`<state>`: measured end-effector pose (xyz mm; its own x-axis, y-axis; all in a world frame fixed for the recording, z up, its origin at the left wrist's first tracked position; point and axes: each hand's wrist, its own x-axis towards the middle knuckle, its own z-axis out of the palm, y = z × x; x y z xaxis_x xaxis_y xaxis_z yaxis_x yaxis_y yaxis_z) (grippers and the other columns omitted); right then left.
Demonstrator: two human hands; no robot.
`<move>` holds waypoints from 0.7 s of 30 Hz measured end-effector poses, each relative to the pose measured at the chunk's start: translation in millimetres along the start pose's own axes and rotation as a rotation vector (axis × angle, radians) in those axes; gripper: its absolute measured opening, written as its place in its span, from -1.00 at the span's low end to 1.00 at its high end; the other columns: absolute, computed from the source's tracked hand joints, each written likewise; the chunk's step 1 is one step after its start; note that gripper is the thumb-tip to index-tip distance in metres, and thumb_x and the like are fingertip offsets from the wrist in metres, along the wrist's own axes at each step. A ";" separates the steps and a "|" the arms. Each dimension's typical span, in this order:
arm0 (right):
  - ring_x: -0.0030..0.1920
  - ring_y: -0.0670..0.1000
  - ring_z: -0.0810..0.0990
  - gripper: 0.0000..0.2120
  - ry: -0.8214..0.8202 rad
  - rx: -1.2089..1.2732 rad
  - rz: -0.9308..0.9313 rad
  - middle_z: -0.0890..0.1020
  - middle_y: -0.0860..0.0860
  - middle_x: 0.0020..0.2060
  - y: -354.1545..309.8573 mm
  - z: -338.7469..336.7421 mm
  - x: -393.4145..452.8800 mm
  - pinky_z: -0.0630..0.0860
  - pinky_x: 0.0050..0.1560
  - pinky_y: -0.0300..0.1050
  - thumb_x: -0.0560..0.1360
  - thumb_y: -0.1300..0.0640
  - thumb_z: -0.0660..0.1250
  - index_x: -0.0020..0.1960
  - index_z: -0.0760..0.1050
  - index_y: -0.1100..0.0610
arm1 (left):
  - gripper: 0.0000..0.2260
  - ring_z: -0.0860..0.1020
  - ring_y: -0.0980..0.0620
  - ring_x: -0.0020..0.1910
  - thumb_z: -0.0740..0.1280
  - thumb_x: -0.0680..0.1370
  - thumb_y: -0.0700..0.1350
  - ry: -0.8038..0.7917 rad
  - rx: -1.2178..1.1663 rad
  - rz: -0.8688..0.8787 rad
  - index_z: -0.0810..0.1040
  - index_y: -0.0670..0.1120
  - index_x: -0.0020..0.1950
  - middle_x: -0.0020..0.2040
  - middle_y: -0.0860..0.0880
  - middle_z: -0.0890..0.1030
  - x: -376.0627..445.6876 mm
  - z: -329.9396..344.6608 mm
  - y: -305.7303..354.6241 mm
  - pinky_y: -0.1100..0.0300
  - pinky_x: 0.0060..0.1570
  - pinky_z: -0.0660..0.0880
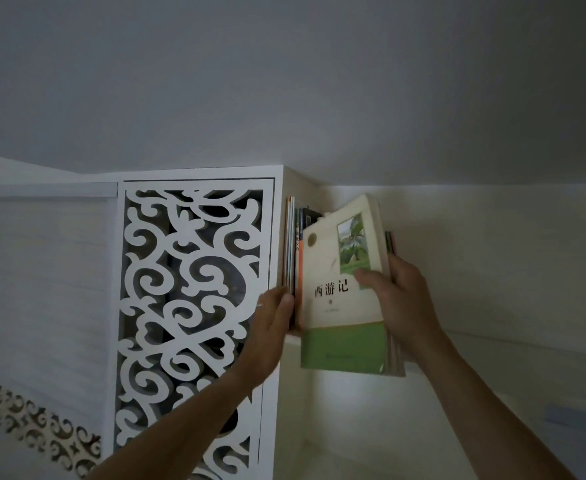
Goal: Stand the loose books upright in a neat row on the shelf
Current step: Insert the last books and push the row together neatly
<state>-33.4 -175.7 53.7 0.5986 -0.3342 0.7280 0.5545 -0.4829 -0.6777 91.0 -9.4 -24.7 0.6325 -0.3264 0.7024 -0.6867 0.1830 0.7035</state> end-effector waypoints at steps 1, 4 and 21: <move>-0.14 -0.03 0.73 -0.82 -0.010 0.088 0.000 0.75 0.01 -0.09 -1.4 -2.1 0.8 0.57 -0.26 -0.21 0.55 0.26 0.37 0.10 0.66 0.09 | -0.55 0.61 0.00 0.23 0.09 0.68 0.26 -0.056 -0.153 -0.143 0.51 -0.02 0.32 0.26 -0.15 0.58 4.7 1.1 5.0 0.23 0.09 0.60; -0.07 0.12 0.73 -0.77 -0.104 0.277 0.072 0.75 0.09 -0.03 -1.6 -6.5 2.0 0.62 -0.15 -0.04 0.54 0.29 0.34 0.14 0.66 0.11 | -0.56 0.67 -0.16 0.22 0.23 0.65 0.17 -0.187 -0.465 -0.425 0.59 -0.08 0.37 0.26 -0.16 0.68 12.6 0.7 24.7 -0.07 0.22 0.59; 0.52 0.29 0.20 0.27 0.301 -0.684 0.002 0.20 0.23 0.54 94.0 39.0 14.7 0.19 0.45 0.33 0.19 -0.45 0.52 0.64 -0.09 -0.03 | -0.89 0.73 0.00 -0.07 0.42 0.60 -0.18 0.610 -0.271 0.026 0.62 -0.02 0.11 -0.03 -0.01 0.74 1.1 -34.5 35.0 0.20 -0.21 0.66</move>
<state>50.1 -194.5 -3.3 0.3608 -0.4955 0.7902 0.0115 -0.8448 -0.5350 80.0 28.7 4.5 0.7607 0.2499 0.5991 -0.6408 0.4365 0.6316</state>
